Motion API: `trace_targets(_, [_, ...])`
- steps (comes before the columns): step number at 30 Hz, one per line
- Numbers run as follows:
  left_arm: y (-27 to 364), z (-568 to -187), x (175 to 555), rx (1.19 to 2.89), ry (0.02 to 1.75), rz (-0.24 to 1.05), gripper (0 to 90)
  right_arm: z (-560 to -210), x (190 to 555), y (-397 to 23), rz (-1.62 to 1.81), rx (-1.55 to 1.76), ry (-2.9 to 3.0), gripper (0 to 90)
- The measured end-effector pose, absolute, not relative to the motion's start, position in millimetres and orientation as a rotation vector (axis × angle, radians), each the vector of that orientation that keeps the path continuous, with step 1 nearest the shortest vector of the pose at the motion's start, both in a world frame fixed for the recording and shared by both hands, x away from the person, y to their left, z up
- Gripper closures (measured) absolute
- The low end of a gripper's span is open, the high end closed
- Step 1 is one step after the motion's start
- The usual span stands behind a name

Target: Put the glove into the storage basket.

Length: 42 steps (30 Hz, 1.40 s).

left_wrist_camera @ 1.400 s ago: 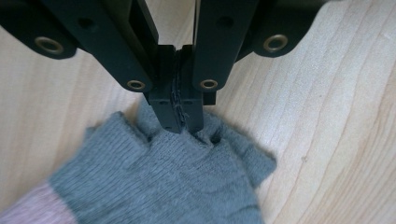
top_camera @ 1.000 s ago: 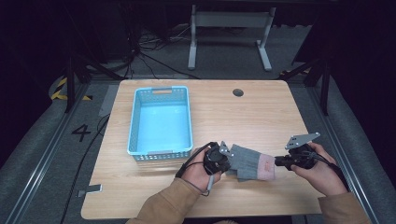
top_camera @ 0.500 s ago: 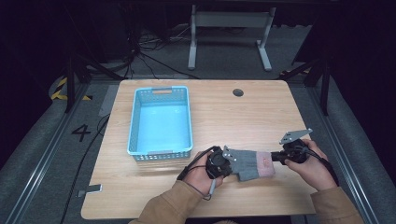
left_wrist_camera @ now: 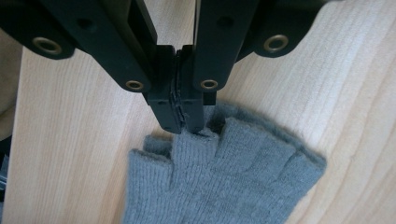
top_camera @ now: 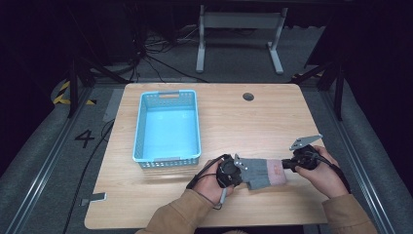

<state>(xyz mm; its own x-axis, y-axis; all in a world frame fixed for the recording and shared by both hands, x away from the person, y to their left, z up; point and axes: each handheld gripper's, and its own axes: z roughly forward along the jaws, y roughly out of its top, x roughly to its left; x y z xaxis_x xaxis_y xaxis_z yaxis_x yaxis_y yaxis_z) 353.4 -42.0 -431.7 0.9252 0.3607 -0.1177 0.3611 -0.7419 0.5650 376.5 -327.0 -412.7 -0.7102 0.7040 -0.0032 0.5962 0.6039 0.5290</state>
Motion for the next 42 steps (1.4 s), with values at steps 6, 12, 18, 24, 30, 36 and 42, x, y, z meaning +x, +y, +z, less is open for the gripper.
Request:
trace_targets(6, [-37, -431, 356, 2.464, 0.545, -0.036, 72.3, -414, 378, -334, 0.723, 1.074, 2.545, 70.7])
trace_targets(12, [-34, -426, 355, 2.455, 0.552, -0.028, 63.4, -408, 375, -342, 0.720, 1.109, 2.510, 70.4])
trace_targets(18, [-32, -420, 355, 2.417, 0.553, 0.003, 61.8, -400, 371, -343, 0.768, 1.134, 2.500, 76.7])
trace_targets(24, [-28, -414, 355, 2.389, 0.561, 0.028, 60.5, -394, 367, -339, 0.799, 1.139, 2.531, 86.6])
trace_targets(30, [-28, -413, 356, 2.379, 0.563, 0.033, 60.8, -391, 365, -329, 0.891, 1.121, 2.529, 89.5])
trace_targets(36, [-28, -411, 356, 2.374, 0.557, 0.035, 60.8, -396, 365, -320, 0.928, 1.103, 2.527, 89.5])
trace_targets(42, [-28, -409, 356, 2.360, 0.550, 0.042, 60.7, -418, 370, -314, 0.856, 1.145, 2.591, 89.4])
